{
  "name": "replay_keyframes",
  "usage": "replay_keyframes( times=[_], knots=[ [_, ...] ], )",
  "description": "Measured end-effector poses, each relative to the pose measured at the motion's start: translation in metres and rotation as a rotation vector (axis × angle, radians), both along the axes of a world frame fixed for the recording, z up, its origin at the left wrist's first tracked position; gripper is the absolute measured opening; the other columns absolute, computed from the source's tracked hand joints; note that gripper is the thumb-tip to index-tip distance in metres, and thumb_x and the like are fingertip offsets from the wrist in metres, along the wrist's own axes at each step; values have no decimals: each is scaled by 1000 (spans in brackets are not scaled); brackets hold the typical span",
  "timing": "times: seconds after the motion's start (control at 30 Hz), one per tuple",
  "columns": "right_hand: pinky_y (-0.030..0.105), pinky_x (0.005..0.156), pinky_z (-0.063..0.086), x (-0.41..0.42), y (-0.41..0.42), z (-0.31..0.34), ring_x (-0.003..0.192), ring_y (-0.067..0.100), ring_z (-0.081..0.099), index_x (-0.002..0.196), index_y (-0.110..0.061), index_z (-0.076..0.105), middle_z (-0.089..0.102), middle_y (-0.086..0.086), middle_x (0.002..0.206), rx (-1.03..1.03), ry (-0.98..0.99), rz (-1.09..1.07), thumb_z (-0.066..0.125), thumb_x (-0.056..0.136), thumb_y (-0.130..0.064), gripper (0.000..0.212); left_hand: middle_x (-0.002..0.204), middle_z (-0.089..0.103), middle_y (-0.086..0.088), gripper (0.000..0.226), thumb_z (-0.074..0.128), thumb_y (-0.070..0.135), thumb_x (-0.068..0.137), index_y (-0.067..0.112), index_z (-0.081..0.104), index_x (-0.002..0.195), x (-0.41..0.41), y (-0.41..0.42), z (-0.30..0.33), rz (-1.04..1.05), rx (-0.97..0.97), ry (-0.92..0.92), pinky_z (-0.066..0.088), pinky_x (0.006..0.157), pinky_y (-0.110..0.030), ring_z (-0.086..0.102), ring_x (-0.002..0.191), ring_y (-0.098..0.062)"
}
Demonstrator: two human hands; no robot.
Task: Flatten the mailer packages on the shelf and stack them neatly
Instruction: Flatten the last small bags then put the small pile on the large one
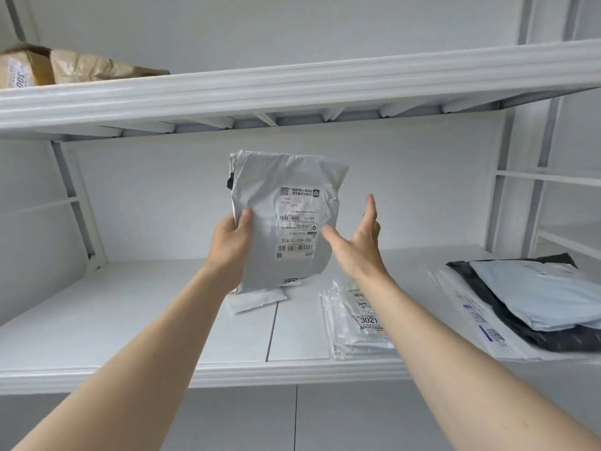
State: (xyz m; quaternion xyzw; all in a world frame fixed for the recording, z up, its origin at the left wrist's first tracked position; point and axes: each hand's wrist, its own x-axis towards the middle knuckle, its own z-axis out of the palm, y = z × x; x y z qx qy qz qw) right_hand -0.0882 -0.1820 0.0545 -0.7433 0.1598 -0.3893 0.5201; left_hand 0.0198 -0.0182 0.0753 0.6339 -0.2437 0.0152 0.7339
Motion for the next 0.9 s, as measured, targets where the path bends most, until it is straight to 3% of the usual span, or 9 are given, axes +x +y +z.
replay_keyframes(
  times=[0.07, 0.17, 0.27, 0.33, 0.37, 0.53, 0.7, 0.83, 0.9],
  knots=[
    [38, 110, 29, -13, -13, 7, 136, 20, 37, 153, -37, -2, 34, 6, 152, 97, 45, 60, 65, 85, -51, 96, 92, 62, -9, 30, 47, 38, 102, 16, 62, 90, -6, -14, 7, -28, -50, 70, 49, 92, -47, 58, 90, -23],
    [30, 94, 35, -33, -38, 13, 112, 16, 53, 154, -21, 15, 63, 1, 114, 150, 71, 55, 63, 89, -46, 84, 98, 64, -8, 27, 49, 39, 101, 16, 62, 94, -14, -42, 11, -79, -84, 145, 47, 100, -49, 61, 95, -23],
    [28, 79, 46, -52, -71, 4, 91, 15, 59, 129, -17, 54, 63, -1, 97, 163, 88, -30, 66, 86, -35, 48, 95, 67, -6, 21, 51, 33, 101, 16, 61, 95, -27, -81, 0, -102, -75, 218, 51, 97, -45, 65, 93, -24],
    [26, 53, 31, -61, -92, -7, 65, 15, 45, 88, -16, 62, 49, 1, 71, 149, 67, -103, 64, 84, -20, 6, 99, 67, -10, 16, 54, 30, 99, 15, 61, 98, -35, -106, -9, -115, -24, 249, 51, 97, -47, 65, 99, -28],
    [27, 51, 23, -69, -108, -11, 63, 15, 37, 78, -14, 57, 41, 3, 67, 141, 54, -163, 61, 84, -15, 7, 101, 67, -11, 15, 56, 28, 98, 14, 60, 100, -41, -125, -14, -133, -1, 270, 51, 97, -45, 65, 100, -29],
    [27, 54, 31, -115, -180, -23, 65, 16, 45, 82, 2, 55, 50, 3, 70, 122, 100, -411, 52, 84, -7, 10, 104, 63, -12, 24, 55, 11, 93, 8, 57, 117, -77, -201, -33, -330, 190, 307, 51, 75, -37, 61, 90, -27],
    [32, 86, 44, -170, -247, -26, 108, 26, 57, 130, -14, 52, 59, 6, 128, -98, 357, -688, 51, 95, -12, 35, 97, 63, -6, 39, 52, 2, 90, 12, 50, 127, -118, -282, -54, -484, 285, 320, 53, 57, -27, 61, 79, -17],
    [35, 85, 43, -193, -287, -28, 114, 32, 55, 134, -16, 49, 54, 8, 134, -273, 513, -841, 48, 98, -10, 36, 92, 63, -3, 34, 44, -7, 89, 21, 50, 107, -156, -342, -62, -562, 278, 326, 55, 76, -38, 61, 83, -23],
    [37, 86, 44, -200, -303, -29, 113, 32, 55, 133, -17, 50, 53, 9, 131, -340, 560, -881, 47, 97, -7, 37, 96, 65, -5, 37, 42, -8, 85, 17, 56, 110, -165, -369, -68, -584, 292, 307, 55, 72, -41, 63, 88, -29]
  ],
)
